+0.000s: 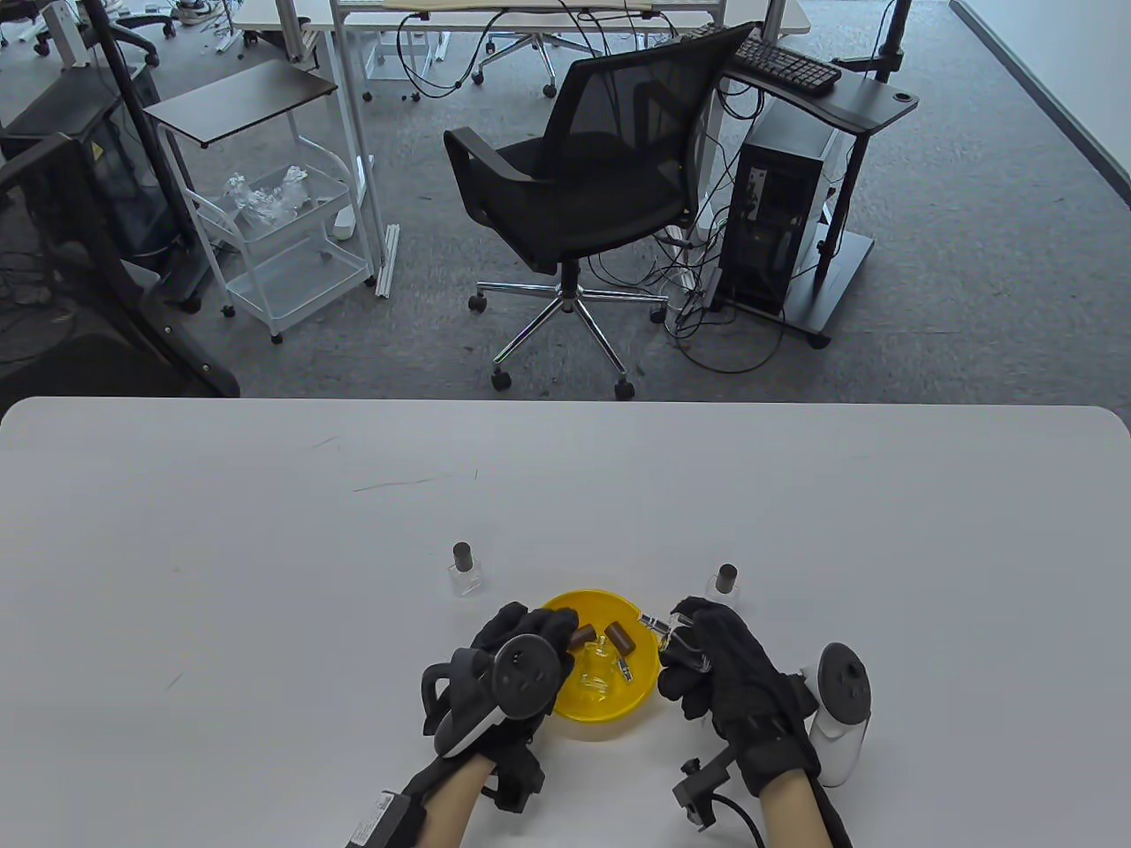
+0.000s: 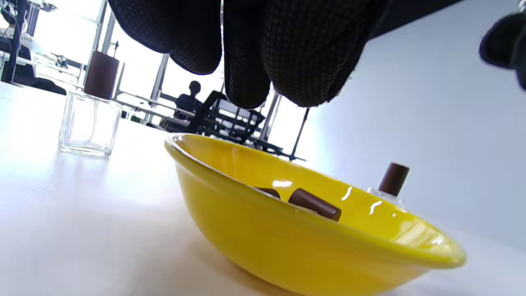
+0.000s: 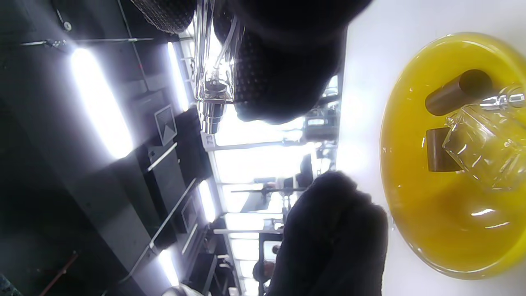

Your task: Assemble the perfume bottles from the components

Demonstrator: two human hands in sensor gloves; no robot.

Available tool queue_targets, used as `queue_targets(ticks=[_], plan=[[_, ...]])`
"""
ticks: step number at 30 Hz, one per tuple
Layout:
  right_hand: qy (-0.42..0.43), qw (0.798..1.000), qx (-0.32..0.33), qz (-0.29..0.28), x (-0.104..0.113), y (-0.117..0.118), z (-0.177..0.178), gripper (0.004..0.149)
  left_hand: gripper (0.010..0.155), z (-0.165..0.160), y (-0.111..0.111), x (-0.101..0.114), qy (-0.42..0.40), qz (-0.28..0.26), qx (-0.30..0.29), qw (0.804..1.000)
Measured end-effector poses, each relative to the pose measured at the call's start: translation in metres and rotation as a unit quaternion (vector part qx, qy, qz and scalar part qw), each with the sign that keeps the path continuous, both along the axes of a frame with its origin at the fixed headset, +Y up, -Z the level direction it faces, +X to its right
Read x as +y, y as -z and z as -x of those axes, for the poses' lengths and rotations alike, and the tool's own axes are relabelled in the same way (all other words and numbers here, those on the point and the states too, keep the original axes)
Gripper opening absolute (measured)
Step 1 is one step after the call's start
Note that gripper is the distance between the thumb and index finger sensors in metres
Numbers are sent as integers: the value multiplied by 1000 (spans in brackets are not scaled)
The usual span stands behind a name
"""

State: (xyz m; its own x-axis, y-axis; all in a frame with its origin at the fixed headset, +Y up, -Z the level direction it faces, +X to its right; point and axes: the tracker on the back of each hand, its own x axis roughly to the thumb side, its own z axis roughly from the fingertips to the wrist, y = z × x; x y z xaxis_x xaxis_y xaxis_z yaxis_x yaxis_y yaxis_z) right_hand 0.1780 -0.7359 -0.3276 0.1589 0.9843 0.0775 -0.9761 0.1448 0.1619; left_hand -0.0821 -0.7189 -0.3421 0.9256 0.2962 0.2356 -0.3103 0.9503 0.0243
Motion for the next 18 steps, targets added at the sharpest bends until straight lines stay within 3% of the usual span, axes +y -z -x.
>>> queue_targets(ticks=[5,9,18], plan=[[10,1000,6,-1,2,0,-1,48,59,-22,18,-2,104,47,13,993],[17,1000,13,0,3,0,-1,48,67,-39,33,-5,218,99,7,971],[27,999,26,-2,5,-1,-2,49,76,-60,39,-18,332,93,-10,939]])
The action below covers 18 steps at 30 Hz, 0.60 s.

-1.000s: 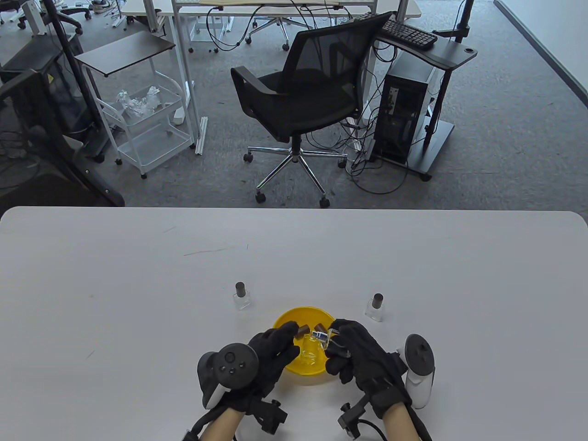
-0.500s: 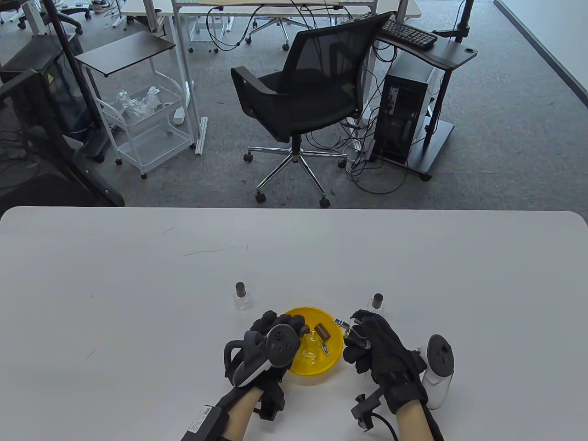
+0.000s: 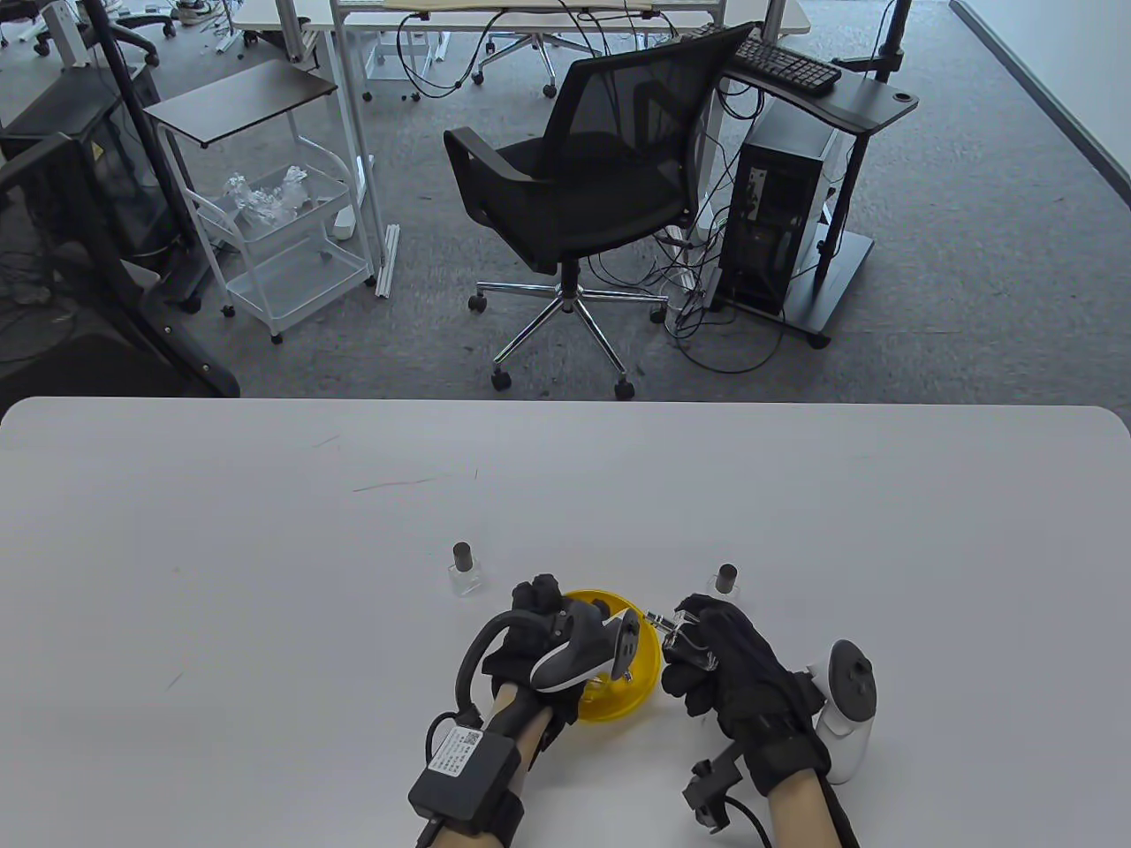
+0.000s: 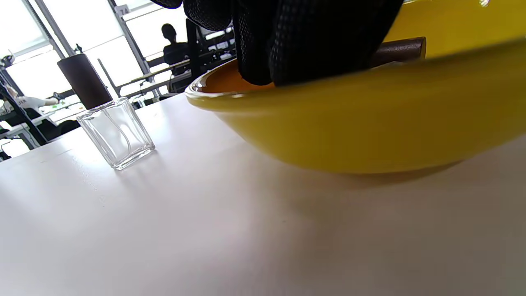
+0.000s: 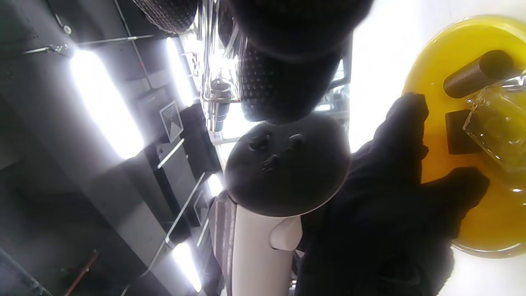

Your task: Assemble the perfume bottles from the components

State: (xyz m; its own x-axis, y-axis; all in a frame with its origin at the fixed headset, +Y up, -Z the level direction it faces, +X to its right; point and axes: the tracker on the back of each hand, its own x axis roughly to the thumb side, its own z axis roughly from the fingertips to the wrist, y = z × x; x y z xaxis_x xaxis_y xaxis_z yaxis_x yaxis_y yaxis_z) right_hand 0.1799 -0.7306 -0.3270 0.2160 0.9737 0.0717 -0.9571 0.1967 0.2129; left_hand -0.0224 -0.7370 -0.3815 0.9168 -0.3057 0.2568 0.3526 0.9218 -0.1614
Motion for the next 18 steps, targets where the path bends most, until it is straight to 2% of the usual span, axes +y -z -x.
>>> queue_targets(ticks=[5,11,18], plan=[[4,1000,-5,7,-2,1,-1,49,72,1,-1,-5,9,10,4,1000],[4,1000,-13,14,-3,1,-3,49,65,0,-7,-12,10,-11,-21,1000],[4,1000,-16,17,-3,0,-3,49,72,-1,-8,-13,10,-22,-30,999]])
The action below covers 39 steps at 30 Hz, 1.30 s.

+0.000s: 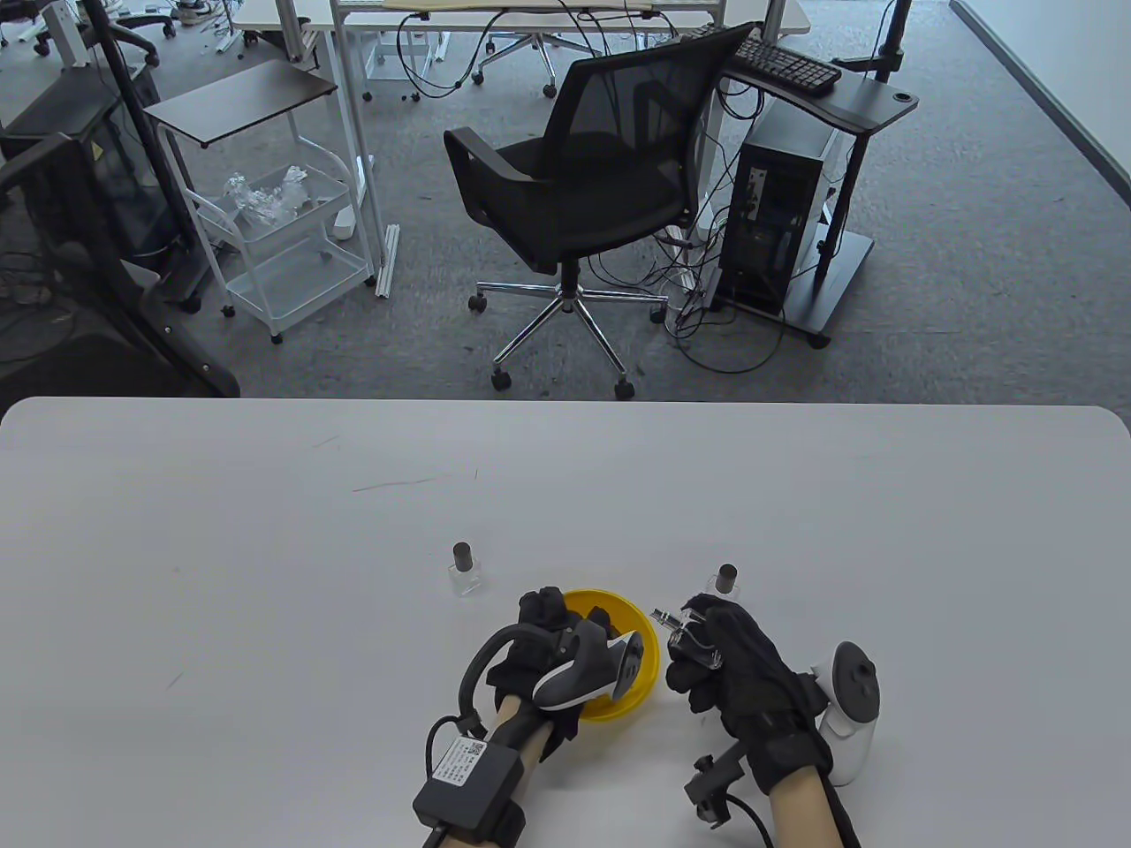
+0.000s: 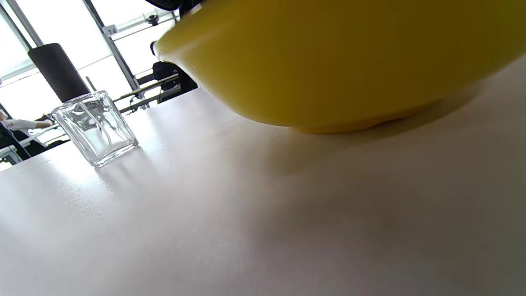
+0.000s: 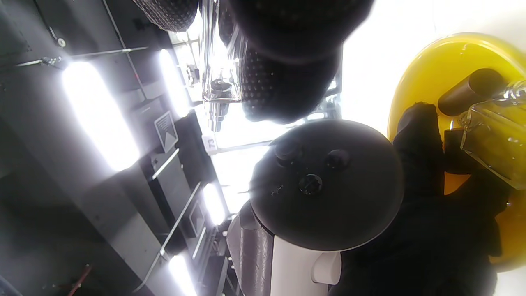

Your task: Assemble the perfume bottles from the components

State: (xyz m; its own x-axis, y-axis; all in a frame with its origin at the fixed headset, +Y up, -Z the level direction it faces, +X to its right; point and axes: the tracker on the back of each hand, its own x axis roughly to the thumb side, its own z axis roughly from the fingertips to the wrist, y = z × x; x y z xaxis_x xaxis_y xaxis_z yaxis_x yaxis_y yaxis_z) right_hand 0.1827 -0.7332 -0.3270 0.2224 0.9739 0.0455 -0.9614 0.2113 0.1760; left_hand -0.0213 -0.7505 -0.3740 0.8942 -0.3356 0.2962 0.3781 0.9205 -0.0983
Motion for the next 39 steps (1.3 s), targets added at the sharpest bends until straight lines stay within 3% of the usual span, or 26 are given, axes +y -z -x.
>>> queue_targets(ticks=[26,33,39], plan=[[-7,1000,6,2,-1,-1,3,48,54,1,-4,10,8,-22,-11,1000],[-12,1000,6,2,-1,-1,4,49,56,14,-8,28,-72,-59,-3,996],[-20,1000,10,4,-2,-1,6,49,57,34,-20,47,-174,-91,-8,981]])
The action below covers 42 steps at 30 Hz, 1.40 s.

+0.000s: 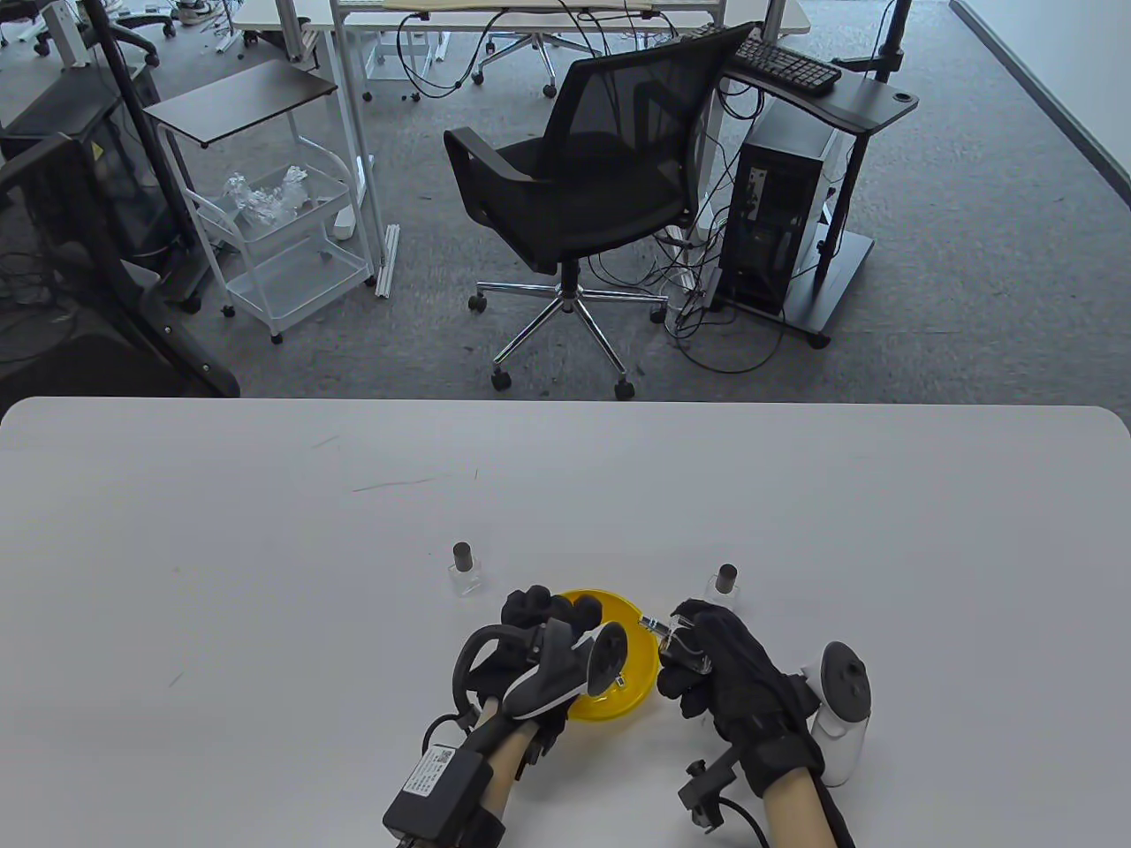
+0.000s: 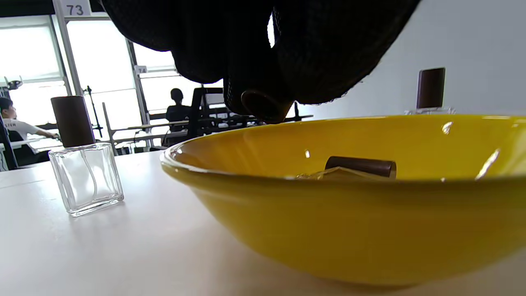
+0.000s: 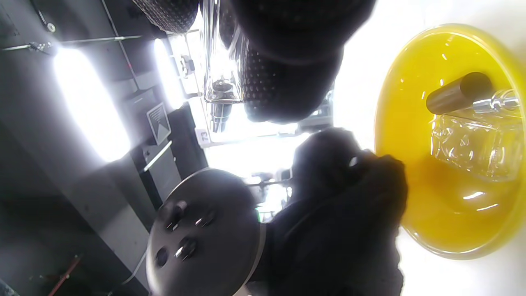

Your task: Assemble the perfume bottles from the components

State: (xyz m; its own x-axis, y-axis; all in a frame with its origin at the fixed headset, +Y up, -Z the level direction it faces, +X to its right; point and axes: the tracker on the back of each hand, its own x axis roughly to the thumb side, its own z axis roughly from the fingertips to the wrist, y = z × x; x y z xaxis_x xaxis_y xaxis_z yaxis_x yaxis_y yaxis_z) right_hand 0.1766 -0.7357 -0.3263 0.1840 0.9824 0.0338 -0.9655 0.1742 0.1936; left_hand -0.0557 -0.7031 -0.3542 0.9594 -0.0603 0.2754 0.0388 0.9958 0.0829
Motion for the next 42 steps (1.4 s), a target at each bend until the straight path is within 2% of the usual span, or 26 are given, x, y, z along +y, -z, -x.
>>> queue_targets(ticks=[4,9,14,16,18,19,20,22,23,28,31,37,39,42], plan=[[-10,1000,3,3,-2,0,4,48,55,2,-7,3,-87,-25,-8,996],[-25,1000,5,7,-4,1,7,49,54,18,-20,4,-190,-50,-7,981],[-31,999,17,9,-7,1,14,48,56,42,-27,-7,-309,-18,-4,951],[-30,999,26,11,-9,1,18,48,54,51,-27,-18,-382,28,-11,924],[-34,999,35,13,-11,1,22,48,53,60,-26,-30,-486,106,-15,868],[-35,999,37,13,-11,1,23,48,53,63,-26,-32,-518,120,-13,847],[-37,998,40,14,-12,1,25,49,53,68,-26,-34,-563,136,-6,815],[-39,998,45,13,-13,1,27,49,52,74,-25,-35,-611,153,3,777],[-39,998,47,13,-13,1,28,49,52,76,-24,-36,-625,156,6,765],[-42,998,54,15,-16,1,32,49,51,80,-23,-42,-625,161,11,764],[-59,996,59,17,-18,0,36,49,51,78,-24,-43,-635,163,10,755],[-92,993,69,8,-19,-1,46,49,50,70,-28,-42,-631,164,-4,758],[-96,992,79,1,-18,-2,51,49,50,64,-31,-40,-618,162,-16,769],[-92,994,59,-4,-17,-4,52,51,53,57,-36,-35,-577,137,-29,805]])
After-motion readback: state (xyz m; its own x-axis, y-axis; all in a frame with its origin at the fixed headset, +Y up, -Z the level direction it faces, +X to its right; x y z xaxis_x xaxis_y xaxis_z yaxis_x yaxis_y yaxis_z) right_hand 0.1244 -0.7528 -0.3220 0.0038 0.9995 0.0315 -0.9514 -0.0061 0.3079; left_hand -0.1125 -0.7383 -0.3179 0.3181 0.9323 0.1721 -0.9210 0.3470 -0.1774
